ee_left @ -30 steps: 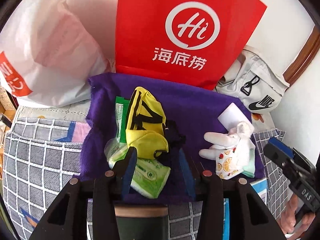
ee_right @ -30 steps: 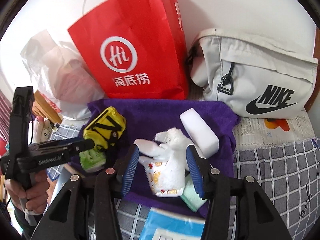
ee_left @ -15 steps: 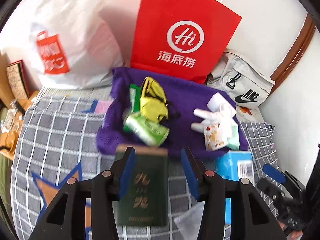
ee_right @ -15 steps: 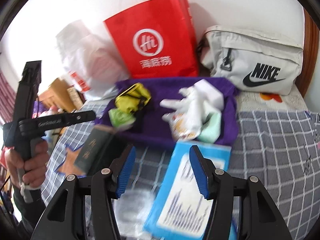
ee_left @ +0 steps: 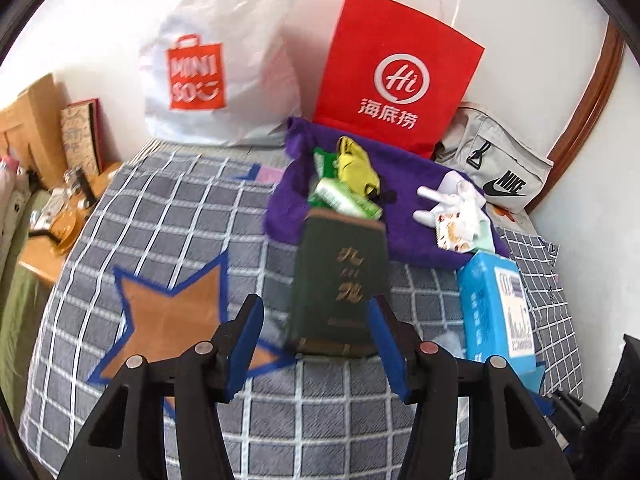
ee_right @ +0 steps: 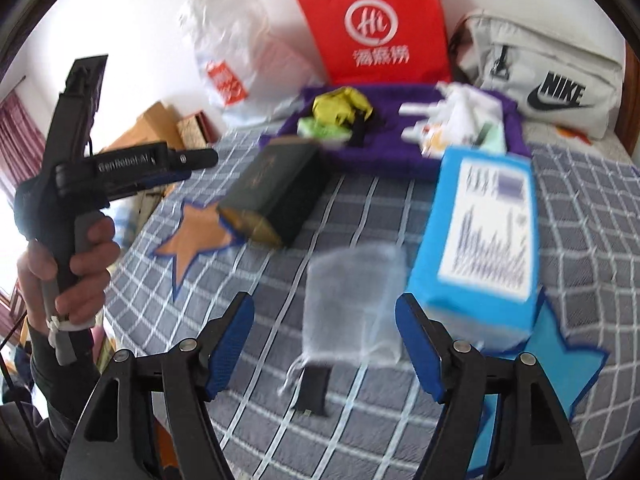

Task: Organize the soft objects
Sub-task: 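Withdraw both tools and close the right tool on the white mesh bag, then lift the mesh bag with the right tool while the left tool grasps the black strap, then carry the black strap and mesh bag with both tools toward the purple towel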

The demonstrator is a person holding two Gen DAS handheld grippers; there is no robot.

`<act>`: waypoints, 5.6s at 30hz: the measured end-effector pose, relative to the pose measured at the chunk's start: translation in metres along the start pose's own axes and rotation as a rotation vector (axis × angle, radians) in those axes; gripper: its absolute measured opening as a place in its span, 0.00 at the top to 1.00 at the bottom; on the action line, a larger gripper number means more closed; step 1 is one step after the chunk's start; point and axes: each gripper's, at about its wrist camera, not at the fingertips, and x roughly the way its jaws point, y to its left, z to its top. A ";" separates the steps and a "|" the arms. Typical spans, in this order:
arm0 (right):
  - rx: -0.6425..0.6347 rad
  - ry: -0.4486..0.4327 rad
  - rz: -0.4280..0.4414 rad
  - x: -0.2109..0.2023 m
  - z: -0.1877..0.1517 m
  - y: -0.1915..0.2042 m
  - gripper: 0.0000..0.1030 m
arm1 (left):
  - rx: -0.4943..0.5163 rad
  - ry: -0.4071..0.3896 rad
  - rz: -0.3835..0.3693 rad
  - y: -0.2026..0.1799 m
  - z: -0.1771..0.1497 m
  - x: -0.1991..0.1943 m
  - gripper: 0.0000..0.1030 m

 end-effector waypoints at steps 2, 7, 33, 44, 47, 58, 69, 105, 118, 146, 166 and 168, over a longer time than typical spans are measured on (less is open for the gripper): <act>-0.011 0.016 -0.009 0.007 -0.008 0.004 0.29 | -0.010 -0.005 -0.018 0.008 -0.009 -0.003 0.49; -0.047 0.005 -0.079 0.023 -0.019 0.007 0.28 | -0.037 -0.013 -0.028 0.027 -0.028 -0.008 0.49; -0.039 0.040 -0.302 0.085 -0.010 0.017 0.42 | -0.026 0.054 -0.032 0.038 -0.061 0.009 0.49; -0.030 -0.023 -0.224 0.048 -0.015 0.015 0.86 | 0.017 0.073 -0.017 0.021 -0.077 -0.004 0.49; -0.021 -0.060 -0.179 0.032 -0.020 0.016 0.86 | 0.019 0.090 -0.017 0.015 -0.083 -0.004 0.49; 0.008 -0.092 -0.185 -0.016 -0.061 -0.007 0.87 | 0.052 0.149 -0.078 -0.027 -0.106 0.003 0.49; 0.090 -0.099 -0.252 -0.047 -0.105 -0.057 0.87 | 0.179 0.259 -0.111 -0.097 -0.128 0.039 0.49; 0.201 -0.117 -0.143 -0.053 -0.119 -0.103 0.86 | 0.267 0.170 -0.026 -0.128 -0.119 0.062 0.73; 0.207 -0.072 -0.104 -0.032 -0.119 -0.095 0.85 | 0.321 0.154 0.000 -0.137 -0.117 0.068 0.77; 0.302 -0.062 -0.009 -0.022 -0.110 -0.112 0.85 | 0.295 0.121 -0.016 -0.134 -0.118 0.064 0.81; 0.172 -0.028 -0.130 -0.026 -0.096 -0.061 0.92 | 0.166 0.158 -0.030 -0.079 -0.119 0.022 0.81; 0.157 -0.029 -0.129 -0.028 -0.092 -0.055 0.92 | 0.139 0.144 -0.026 -0.069 -0.119 0.013 0.81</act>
